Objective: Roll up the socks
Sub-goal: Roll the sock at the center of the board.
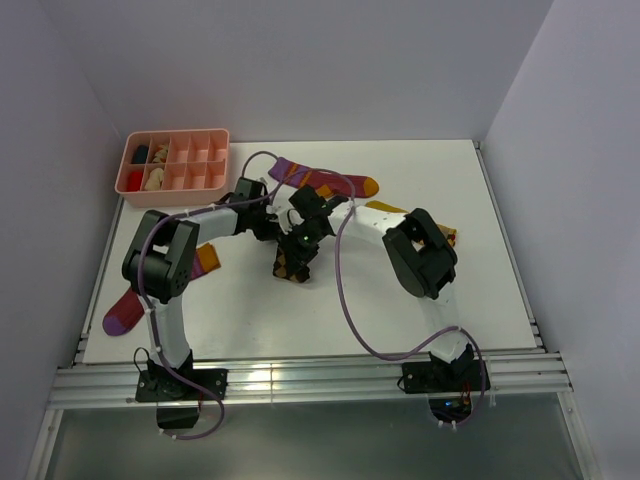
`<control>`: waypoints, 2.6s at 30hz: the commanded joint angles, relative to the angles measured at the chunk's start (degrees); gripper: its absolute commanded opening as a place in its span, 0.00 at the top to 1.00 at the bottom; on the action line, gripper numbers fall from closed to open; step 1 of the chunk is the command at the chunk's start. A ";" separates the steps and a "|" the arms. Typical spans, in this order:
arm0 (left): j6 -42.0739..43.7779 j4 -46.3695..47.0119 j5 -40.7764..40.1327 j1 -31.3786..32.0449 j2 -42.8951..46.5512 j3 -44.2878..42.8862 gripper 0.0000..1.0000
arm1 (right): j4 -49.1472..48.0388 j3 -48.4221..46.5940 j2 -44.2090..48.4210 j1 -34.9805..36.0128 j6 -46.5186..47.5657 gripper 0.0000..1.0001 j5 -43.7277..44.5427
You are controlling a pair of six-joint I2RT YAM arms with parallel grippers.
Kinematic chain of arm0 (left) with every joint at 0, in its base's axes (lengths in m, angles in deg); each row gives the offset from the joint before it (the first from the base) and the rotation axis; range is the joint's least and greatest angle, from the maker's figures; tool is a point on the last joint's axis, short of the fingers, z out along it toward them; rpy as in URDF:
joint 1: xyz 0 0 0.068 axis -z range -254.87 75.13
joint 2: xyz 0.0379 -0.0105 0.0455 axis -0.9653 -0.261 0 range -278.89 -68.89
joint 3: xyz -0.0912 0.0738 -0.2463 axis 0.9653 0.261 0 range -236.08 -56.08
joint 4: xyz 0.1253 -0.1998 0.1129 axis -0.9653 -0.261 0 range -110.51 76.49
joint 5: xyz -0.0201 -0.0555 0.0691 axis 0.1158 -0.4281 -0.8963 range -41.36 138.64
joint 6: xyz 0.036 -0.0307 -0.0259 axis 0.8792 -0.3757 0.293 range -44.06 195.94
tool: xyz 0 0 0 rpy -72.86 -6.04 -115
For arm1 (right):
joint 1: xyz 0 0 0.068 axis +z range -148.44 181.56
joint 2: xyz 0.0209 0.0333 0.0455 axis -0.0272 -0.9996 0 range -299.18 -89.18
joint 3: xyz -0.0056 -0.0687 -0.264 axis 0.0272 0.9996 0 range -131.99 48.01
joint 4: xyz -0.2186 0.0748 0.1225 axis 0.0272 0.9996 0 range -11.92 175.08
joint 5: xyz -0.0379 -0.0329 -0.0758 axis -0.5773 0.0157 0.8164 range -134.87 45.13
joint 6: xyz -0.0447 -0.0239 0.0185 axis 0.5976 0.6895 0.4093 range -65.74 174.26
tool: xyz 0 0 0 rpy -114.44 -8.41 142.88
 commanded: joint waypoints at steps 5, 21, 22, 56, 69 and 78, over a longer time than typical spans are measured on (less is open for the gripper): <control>-1.88 5.33 -4.61 -1.01 0.68 -1.01 0.61 | 2.44 3.86 -8.25 -1.55 -4.19 1.00 4.21; 2.77 0.42 -9.09 -8.66 14.94 9.28 0.28 | 5.52 -0.45 -11.16 -3.75 -3.58 1.00 0.43; 2.69 -0.55 -9.18 -8.66 14.41 9.19 0.28 | 5.61 -0.71 -11.16 -3.75 -3.49 1.00 0.43; 25.54 6.65 7.60 1.09 22.58 21.67 0.37 | 7.11 -1.42 -11.07 -4.63 -0.41 1.00 -1.33; 21.33 4.28 8.31 0.21 17.65 20.44 0.64 | 4.03 2.80 -7.47 -4.72 0.90 1.00 -0.80; 21.24 4.37 9.01 -1.19 16.69 19.91 0.62 | 4.55 2.54 -7.29 -4.71 0.64 1.00 -0.18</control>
